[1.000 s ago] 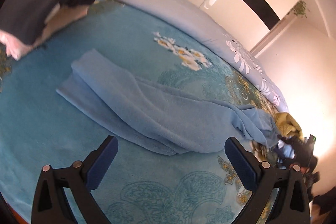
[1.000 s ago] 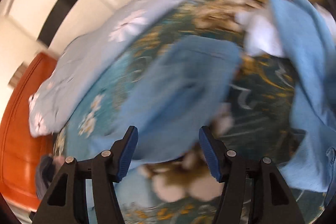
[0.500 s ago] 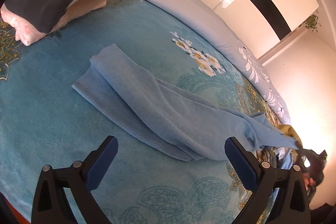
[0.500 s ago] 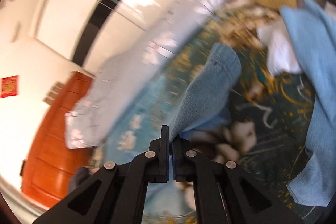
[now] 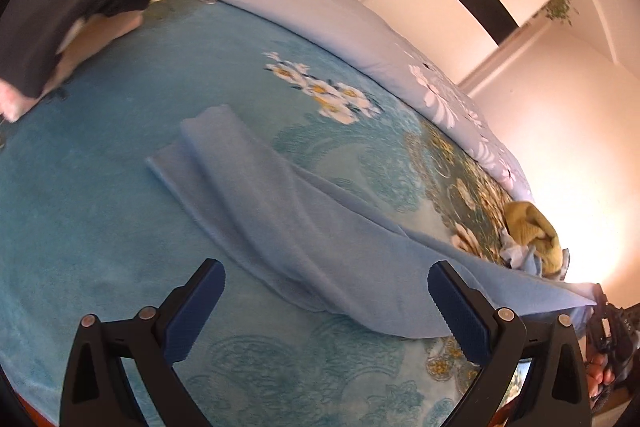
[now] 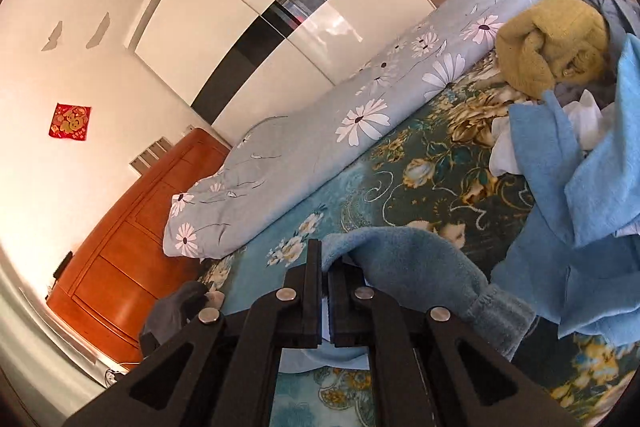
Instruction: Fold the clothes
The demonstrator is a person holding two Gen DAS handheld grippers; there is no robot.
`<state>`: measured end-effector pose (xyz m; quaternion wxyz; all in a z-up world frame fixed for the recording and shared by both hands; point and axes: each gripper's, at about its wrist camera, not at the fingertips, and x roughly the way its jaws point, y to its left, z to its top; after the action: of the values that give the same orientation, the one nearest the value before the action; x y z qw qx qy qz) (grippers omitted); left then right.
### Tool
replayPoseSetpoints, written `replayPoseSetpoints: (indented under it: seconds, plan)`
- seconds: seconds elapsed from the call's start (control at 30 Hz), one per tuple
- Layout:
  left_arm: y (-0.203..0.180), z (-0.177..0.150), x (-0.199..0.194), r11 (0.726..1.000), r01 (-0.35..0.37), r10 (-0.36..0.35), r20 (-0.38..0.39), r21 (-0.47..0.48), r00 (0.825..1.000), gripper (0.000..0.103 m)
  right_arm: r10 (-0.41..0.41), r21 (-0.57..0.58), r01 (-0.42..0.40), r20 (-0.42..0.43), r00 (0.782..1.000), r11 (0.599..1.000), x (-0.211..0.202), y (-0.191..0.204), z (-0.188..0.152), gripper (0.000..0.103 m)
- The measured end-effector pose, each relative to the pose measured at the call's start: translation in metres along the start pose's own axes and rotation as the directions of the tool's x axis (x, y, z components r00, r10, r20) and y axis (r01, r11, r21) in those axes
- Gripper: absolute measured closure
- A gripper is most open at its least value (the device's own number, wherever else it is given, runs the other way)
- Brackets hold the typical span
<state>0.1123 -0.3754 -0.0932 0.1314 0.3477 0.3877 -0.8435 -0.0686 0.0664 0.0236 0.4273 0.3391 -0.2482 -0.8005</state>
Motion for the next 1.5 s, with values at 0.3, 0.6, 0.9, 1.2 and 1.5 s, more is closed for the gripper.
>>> replayPoseSetpoints:
  seconds: [0.3,0.6,0.9,1.2,1.5]
  plan:
    - [-0.057,0.001,0.065,0.997,0.062,-0.070,-0.164,-0.052,0.984,0.001,-0.015,-0.120,0.012,-0.024,1.000,0.993,0.011,0.021,-0.009,0.101]
    - [-0.095,-0.007,0.109,0.996,0.035,-0.053,-0.250,-0.077,0.967,0.013,-0.018,-0.114,0.013,-0.045,0.999,0.993,0.007,0.008,-0.014,0.100]
    - [-0.081,-0.025,0.106,0.996,-0.041,0.022,-0.231,-0.079,0.973,0.100,-0.004,-0.088,-0.001,-0.055,0.998,0.996,0.000,-0.001,-0.020,0.099]
    - [-0.040,-0.057,0.027,0.998,0.043,-0.048,-0.159,-0.035,0.986,0.100,-0.014,-0.023,0.013,-0.045,0.999,1.000,-0.008,-0.016,-0.021,0.099]
    - [0.028,-0.082,-0.044,0.990,-0.144,0.143,-0.098,0.005,0.985,0.103,-0.034,0.025,0.035,-0.049,0.998,0.999,-0.008,-0.031,-0.018,0.099]
